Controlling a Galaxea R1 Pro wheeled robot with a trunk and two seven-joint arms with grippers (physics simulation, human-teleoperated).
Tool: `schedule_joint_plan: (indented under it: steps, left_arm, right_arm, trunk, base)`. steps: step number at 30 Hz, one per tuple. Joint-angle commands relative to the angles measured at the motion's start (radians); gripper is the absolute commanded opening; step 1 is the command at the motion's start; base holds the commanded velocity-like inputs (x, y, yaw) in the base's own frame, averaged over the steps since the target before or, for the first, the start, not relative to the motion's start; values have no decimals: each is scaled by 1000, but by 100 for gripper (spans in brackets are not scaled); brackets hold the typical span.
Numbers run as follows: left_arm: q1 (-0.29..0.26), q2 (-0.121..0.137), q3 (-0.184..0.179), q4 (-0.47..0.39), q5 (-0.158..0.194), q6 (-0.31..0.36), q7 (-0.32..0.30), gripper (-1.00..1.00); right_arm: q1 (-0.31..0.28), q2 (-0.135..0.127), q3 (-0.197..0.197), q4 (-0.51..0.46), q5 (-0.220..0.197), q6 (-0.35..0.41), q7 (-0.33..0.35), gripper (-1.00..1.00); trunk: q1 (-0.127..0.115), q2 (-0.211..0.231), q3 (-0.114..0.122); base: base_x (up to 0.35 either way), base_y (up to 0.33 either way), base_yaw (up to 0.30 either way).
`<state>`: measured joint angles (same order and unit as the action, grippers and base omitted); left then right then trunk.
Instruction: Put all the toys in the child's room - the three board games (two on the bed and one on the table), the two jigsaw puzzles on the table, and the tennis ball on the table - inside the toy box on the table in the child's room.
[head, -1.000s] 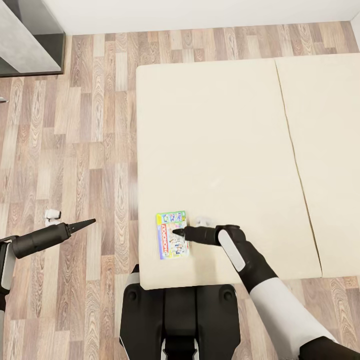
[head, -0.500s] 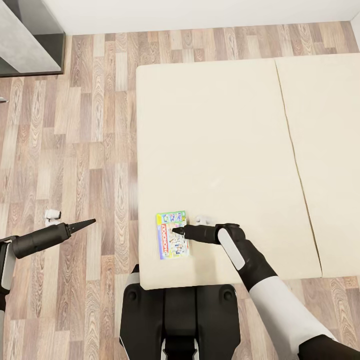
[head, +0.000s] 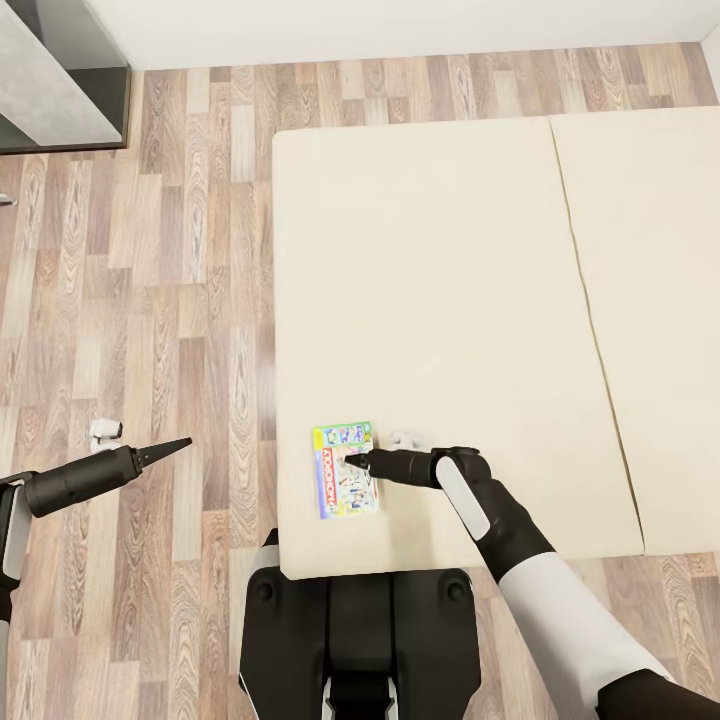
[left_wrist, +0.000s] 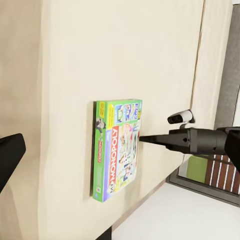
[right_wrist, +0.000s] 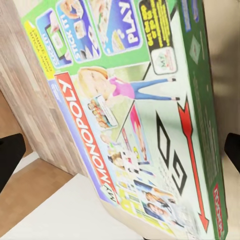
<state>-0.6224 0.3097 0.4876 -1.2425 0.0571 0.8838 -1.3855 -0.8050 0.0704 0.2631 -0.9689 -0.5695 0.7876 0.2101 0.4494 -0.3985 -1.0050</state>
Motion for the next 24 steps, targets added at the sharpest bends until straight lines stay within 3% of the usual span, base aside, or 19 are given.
schedule_joint_plan:
  steps: [1,24]
  left_arm:
    - [0,0,0,0,1,10,-3,100]
    - [0,-1,0,0,1,10,-2,100]
  right_arm:
    - [0,0,-1,0,5,-1,5,100]
    - [0,0,0,5,5,-14,5,100]
  trunk:
    - [1,-2,-1]
    - [1,-2,-1]
  base:
    - [0,0,0]
    - [0,39,0]
